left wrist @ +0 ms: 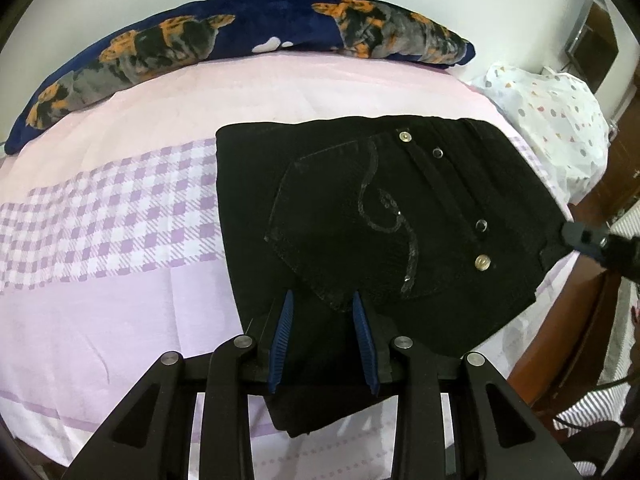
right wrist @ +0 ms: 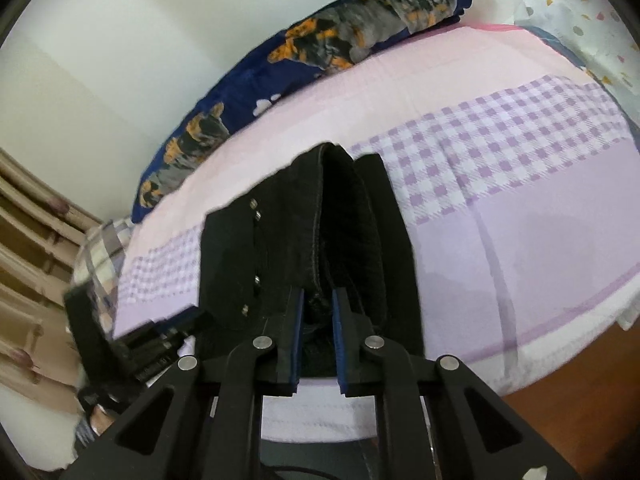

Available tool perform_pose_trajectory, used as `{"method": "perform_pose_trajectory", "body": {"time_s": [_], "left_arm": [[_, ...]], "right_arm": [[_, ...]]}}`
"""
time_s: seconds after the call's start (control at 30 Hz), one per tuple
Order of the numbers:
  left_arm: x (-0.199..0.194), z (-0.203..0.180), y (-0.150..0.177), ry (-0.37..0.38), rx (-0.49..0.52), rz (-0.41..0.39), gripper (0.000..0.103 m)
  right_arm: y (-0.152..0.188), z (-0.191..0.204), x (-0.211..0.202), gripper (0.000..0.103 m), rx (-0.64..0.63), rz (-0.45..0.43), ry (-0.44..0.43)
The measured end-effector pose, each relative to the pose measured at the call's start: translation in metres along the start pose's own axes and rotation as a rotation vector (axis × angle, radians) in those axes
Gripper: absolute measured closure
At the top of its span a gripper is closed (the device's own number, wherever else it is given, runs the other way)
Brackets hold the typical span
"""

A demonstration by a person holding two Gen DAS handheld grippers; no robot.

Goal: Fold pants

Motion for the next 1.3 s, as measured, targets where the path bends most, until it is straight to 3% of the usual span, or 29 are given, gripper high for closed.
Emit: {"method": "perform_pose_trajectory", "body": {"time_s": [0.2,0.33,0.4,0.53,0.77,0.83,0.87,0.9,1.03,1.23,1.27,1.3], "left_arm": [[0.008,-0.013,0.011,0.035,0.052,0.049,0.070],[0.018,-0.021,0.019,0.009,0.105,0.073,0.070],[0.020,-0.022,0.020,0.009,0.108,0.077,0.070],[0.021,-0.024,0.020,0.024,0.098,0.079,0.070],[0.020,-0.030,0.021,0.023,0.115,0.075,0.070],[0.021,-0.030,0.022,0.025,0.113,0.073,0.070],[0.022,-0.030,0.022,0.026,0.111,0.073,0.070],[0.021,-0.031,0.022,0.028,0.109,0.074,0.070],[0.021,-0.029,0.021,0.033,0.105,0.076,0.070],[0.022,-0.028,0.020,0.034,0.098,0.080,0.070],[0.022,-0.028,0.019,0.032,0.100,0.080,0.070],[0.022,-0.028,0.019,0.028,0.101,0.081,0.070]], "right_arm": [[0.029,-0.025,0.017,0.092,0.032,0.069,0.063],[0.036,-0.031,0.032,0.092,0.006,0.107,0.094],[0.034,-0.029,0.031,0.086,-0.003,0.107,0.085],[0.019,-0.028,0.027,0.082,0.033,0.094,0.069],[-0.031,0.001,0.032,0.082,-0.066,-0.017,0.014],[-0.037,0.000,0.042,0.076,-0.064,-0.015,0.014],[-0.037,0.000,0.047,0.059,-0.068,0.000,0.003],[-0.035,-0.004,0.053,0.050,-0.070,0.019,0.010],[-0.023,-0.021,0.073,0.050,-0.080,0.087,-0.006],[-0.011,-0.030,0.095,0.051,-0.023,0.124,-0.165],[-0.010,-0.029,0.097,0.054,-0.031,0.127,-0.174],[-0.011,-0.026,0.099,0.065,-0.037,0.123,-0.189]]}}
Point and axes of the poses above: each gripper's, at about its wrist camera, not at the fingertips, and x roughly the way its jaws point, z to its left, y to its underside, the point moved 7 cm from there along x, roughly the way its jaws point, and after that the axes turned 10 degrees about -z, right-handed, at the moved point
